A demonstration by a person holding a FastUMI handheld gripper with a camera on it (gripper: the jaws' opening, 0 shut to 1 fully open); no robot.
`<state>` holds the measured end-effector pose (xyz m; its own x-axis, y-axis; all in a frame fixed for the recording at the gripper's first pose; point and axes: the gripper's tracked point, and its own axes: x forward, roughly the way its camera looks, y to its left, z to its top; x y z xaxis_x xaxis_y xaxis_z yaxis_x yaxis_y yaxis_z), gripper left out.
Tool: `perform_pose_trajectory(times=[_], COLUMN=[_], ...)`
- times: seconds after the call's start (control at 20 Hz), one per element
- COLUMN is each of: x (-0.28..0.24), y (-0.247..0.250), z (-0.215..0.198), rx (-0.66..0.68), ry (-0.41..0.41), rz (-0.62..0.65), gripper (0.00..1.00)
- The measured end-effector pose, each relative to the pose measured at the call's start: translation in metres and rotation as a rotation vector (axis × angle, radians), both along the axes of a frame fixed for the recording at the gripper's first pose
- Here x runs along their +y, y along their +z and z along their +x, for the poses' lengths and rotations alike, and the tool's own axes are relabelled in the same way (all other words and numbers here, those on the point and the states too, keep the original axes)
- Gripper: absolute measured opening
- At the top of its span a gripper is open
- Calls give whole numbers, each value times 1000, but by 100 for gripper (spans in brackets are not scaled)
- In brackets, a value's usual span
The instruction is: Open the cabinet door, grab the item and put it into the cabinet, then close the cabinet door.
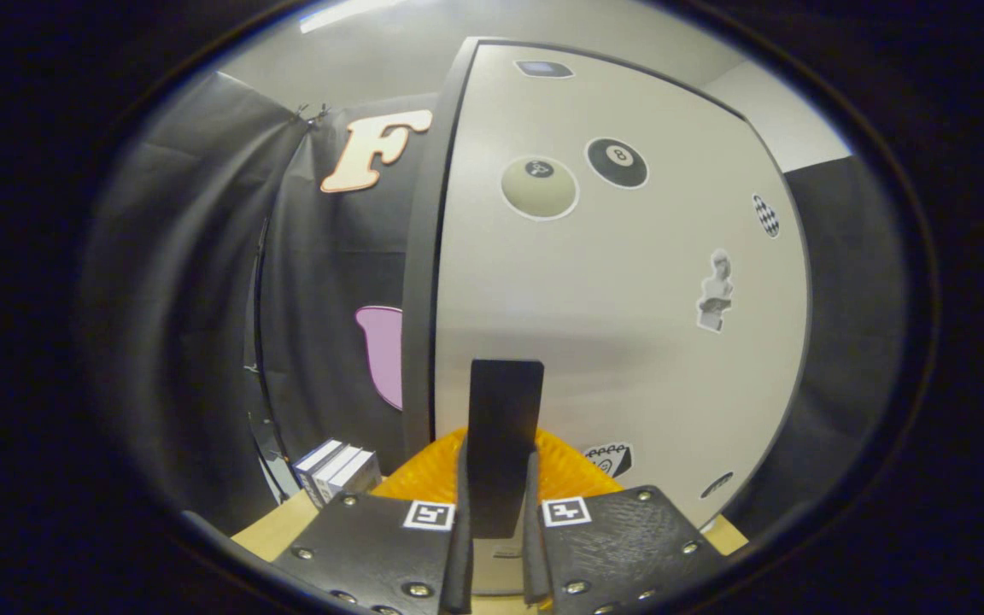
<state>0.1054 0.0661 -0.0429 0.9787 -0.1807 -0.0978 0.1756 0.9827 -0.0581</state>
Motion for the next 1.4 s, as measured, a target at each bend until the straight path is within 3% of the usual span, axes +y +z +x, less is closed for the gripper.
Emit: perform_pose_trajectory(times=[0.05, 0.8, 1.05, 1.4], x=[3, 2, -10, -42], y=[1, 7, 14, 22], z=[1, -40, -69, -134], rx=[-5, 33, 30, 25], ry=[5, 68, 42, -55], rz=[-2, -13, -15, -7], gripper=[10, 10, 10, 10])
